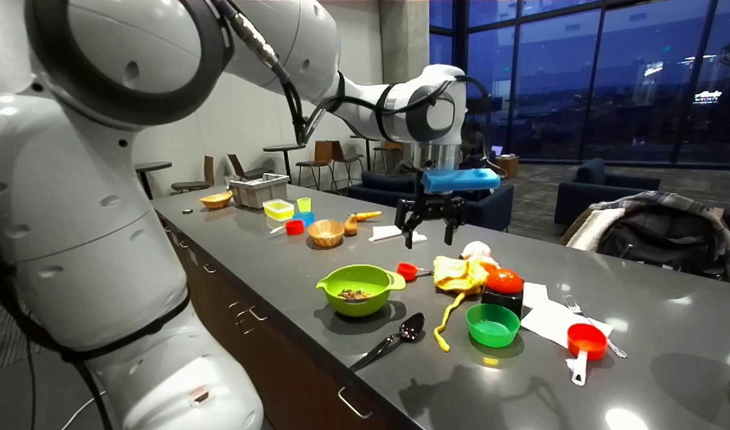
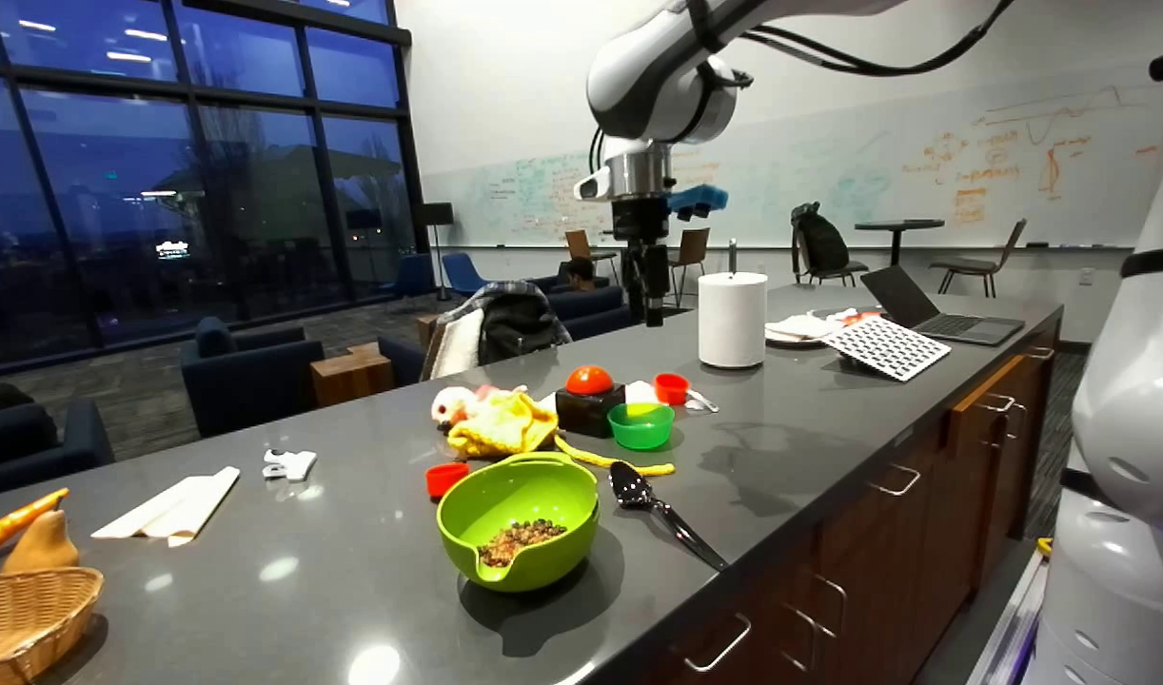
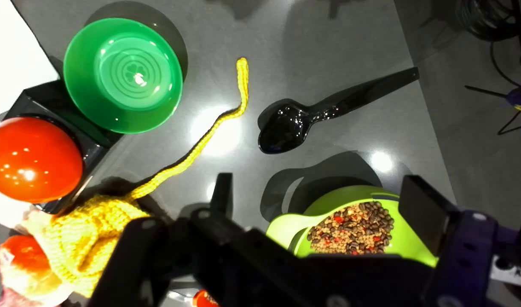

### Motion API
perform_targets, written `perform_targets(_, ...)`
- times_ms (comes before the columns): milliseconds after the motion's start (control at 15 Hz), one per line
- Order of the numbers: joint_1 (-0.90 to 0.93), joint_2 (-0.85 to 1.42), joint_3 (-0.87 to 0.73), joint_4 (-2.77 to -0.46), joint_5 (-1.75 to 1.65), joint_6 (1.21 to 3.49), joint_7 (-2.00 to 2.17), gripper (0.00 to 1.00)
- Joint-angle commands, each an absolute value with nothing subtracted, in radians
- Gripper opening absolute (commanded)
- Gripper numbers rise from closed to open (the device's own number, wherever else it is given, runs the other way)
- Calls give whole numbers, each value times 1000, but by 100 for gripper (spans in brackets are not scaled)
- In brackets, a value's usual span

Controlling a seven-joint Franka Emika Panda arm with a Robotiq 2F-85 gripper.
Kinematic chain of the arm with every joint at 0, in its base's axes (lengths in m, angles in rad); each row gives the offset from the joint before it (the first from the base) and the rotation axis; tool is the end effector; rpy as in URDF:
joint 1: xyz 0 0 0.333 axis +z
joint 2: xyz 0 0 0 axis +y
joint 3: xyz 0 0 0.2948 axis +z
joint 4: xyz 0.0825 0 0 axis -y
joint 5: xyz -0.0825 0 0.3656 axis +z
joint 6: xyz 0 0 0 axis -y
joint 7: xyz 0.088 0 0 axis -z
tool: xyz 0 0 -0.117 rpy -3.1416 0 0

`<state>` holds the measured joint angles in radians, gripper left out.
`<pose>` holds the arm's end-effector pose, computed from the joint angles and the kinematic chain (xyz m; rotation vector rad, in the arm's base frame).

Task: Move the yellow cloth to the right of the spoon

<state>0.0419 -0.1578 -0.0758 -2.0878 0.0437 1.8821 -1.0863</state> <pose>0.4886 -0.0140 0.4646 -2.6655 -1.5248 0.0197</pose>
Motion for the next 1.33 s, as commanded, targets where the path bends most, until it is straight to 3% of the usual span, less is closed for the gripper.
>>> perform_targets(0,35,-64,-73,-2081,87,1905,-1150,100)
perform_targets(867,-55,133,-52,-2068,241,1887,-1261,100)
perform_targets(1267,-67,160,-34,-2100,271,2011,-1311,100)
